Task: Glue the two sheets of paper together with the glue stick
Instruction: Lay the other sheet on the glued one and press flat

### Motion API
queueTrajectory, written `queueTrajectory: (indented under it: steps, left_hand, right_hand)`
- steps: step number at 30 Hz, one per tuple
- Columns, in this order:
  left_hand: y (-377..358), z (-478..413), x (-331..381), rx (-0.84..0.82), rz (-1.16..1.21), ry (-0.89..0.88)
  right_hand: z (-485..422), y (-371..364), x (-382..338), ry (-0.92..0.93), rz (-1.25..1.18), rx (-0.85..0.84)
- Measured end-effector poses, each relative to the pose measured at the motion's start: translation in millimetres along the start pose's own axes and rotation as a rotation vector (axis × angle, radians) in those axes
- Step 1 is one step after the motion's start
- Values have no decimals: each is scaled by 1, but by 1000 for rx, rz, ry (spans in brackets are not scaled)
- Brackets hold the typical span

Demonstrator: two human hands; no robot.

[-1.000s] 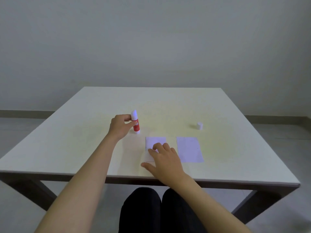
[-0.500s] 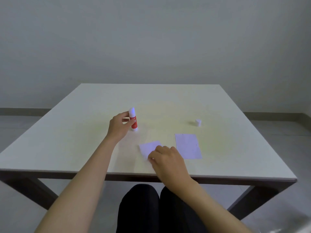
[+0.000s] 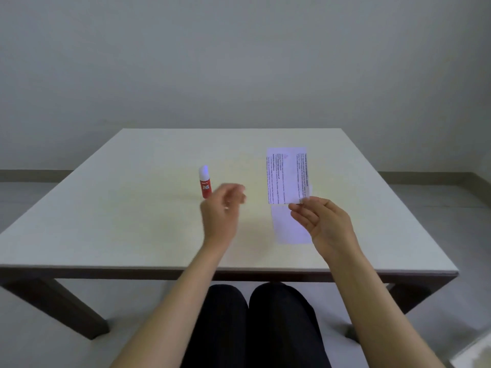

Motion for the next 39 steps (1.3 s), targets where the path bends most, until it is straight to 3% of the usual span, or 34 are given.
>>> queueTrajectory:
  steps: [2,6,15,21,26,31,39]
  left_hand:
    - [-22,11,4,-106,102,132]
    - [-42,15,6,-124,204,268]
    - [-52,18,0,-331,201,516]
    - [-48,21,-4,-394,-66,475]
    - [-51,23,-7,-437,-222,417]
    - [-55,22,-14,-468,-274,432]
    - [-58,23,-18,-481,-315,435]
  right_hand:
    - [-2,4,4,-14,0,16]
    - [-2,16,5,1,62,47]
    - [-5,37,-1,22,377,102]
    - [-10,45,0,105,918,166]
    - [-10,44,3,149,1211,148]
    - [-10,48,3,124,1369,163]
    - [-12,50,3,131,1397,122]
Point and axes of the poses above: each hand's wrist, its own z-axis away from the middle knuckle, its own y-axis out of the back of the hand, x = y × z, the point moved 3 cm from there along -z, towards the middle knuckle, and after that the axes turned 3 degrees about -y, right-handed, at the moved point
